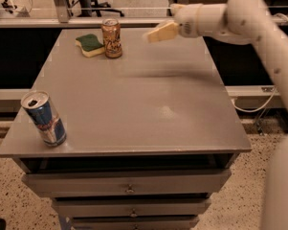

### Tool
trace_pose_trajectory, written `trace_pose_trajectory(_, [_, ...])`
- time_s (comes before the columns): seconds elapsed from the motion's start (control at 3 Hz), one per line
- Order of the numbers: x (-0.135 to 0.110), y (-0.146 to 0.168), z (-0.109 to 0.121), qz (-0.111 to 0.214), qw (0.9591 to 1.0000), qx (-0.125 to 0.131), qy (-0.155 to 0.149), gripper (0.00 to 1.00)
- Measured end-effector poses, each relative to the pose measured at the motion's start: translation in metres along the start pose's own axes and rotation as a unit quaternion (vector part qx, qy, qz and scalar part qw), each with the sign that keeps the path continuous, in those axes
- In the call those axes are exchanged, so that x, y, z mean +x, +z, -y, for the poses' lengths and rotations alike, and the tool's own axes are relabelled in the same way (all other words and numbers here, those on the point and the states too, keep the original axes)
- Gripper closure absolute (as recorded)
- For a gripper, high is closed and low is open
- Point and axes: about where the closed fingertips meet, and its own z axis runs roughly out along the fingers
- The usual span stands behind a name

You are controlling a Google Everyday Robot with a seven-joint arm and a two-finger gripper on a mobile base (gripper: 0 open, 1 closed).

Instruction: Move orange can near sponge

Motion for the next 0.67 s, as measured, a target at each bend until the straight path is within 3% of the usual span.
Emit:
trace_pose_trajectory(0.33, [-0.013,-0.097,0.030,0.043,0.9976,0.054,0.006,0.00])
trace_pose_trajectory(0.67, [-0.008,-0.123,0.038,0.044,0.9965,0.071,0.010,0.00])
